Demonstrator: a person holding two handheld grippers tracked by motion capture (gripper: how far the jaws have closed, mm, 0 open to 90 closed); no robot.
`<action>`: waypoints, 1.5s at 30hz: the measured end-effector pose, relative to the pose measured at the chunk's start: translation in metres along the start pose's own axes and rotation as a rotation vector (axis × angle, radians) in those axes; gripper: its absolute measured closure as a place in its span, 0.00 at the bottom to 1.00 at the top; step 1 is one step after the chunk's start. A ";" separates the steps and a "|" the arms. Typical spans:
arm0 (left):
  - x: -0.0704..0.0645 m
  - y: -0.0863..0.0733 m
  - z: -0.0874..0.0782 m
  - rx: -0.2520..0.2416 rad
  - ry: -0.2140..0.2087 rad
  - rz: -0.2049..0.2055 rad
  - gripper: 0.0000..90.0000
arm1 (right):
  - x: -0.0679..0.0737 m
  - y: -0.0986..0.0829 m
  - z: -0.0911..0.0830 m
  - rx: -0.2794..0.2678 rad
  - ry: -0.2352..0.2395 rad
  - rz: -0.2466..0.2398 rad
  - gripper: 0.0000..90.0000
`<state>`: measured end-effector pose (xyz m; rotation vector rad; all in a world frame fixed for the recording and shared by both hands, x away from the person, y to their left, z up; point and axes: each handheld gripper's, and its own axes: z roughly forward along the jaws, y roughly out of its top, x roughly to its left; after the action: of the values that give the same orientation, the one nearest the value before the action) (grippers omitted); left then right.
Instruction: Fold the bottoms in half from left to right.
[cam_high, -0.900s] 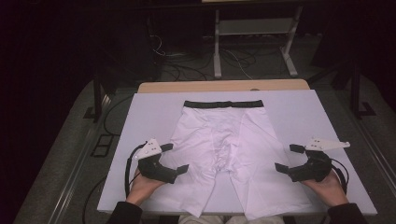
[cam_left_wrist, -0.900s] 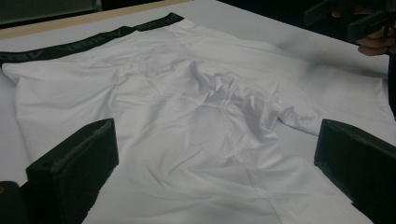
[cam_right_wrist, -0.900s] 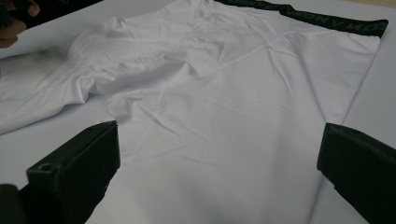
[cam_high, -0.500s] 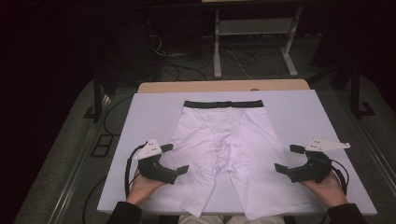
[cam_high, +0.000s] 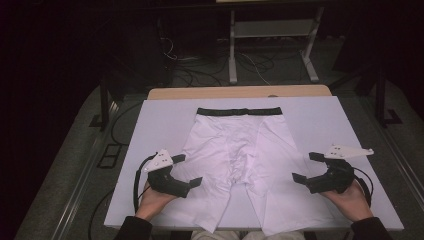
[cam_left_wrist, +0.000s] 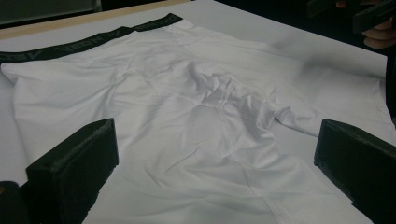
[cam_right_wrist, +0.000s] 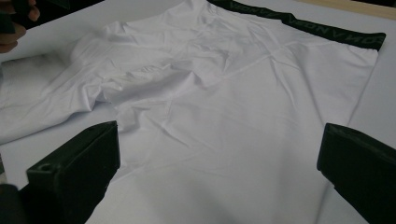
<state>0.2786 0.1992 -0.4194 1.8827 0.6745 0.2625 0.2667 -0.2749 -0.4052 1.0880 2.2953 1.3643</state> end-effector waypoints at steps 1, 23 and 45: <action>0.000 0.000 0.000 0.000 0.000 0.000 0.00 | 0.001 0.001 0.000 0.003 0.001 -0.001 0.00; -0.001 0.000 0.000 -0.010 -0.001 -0.004 0.00 | 0.008 0.047 0.018 -0.010 0.049 -0.036 0.00; 0.000 0.000 -0.001 -0.013 -0.002 -0.008 0.00 | 0.009 0.085 0.049 0.022 0.069 -0.081 0.00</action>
<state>0.2785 0.1998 -0.4192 1.8675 0.6779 0.2590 0.3279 -0.2132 -0.3582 0.9567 2.3808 1.3694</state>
